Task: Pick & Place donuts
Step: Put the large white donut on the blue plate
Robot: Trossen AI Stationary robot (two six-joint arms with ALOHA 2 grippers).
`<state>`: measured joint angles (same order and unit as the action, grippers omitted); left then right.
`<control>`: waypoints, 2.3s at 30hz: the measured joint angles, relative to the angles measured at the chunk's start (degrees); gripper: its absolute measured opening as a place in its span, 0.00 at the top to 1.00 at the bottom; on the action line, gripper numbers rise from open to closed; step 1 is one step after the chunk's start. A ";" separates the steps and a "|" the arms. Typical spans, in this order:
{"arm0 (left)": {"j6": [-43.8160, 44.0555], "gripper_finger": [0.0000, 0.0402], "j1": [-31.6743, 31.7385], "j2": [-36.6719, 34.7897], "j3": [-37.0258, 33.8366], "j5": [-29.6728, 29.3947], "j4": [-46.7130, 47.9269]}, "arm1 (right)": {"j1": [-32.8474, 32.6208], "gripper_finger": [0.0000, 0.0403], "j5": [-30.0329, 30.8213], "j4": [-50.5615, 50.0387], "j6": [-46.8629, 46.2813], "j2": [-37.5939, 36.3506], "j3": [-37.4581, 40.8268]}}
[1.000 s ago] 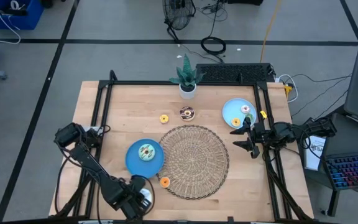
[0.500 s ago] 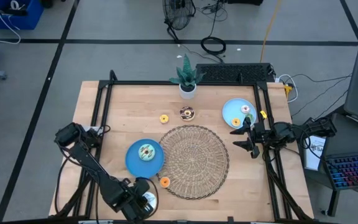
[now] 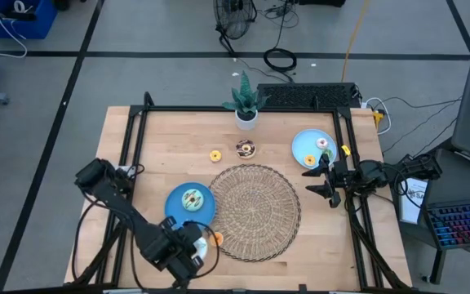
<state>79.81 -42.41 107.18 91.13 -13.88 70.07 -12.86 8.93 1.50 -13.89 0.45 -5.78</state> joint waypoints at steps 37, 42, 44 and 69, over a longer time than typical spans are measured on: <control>3.70 0.72 9.48 -39.45 -39.89 -4.47 -13.66 | 0.02 0.46 0.00 0.02 0.00 0.00 0.00; 10.79 0.72 10.60 -41.84 -45.48 -2.00 -13.72 | 0.00 0.46 -0.02 0.02 0.00 0.00 0.00; 12.36 0.72 11.03 -41.99 -46.92 -1.30 -14.02 | 0.02 0.46 0.00 0.02 -0.02 0.00 0.00; 14.50 0.72 12.02 -41.97 -56.84 5.96 -27.09 | 0.00 0.46 -0.01 0.01 -0.01 0.00 0.00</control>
<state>94.31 -30.39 65.21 34.28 -7.92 42.98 -12.86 8.92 1.51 -13.90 0.45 -5.78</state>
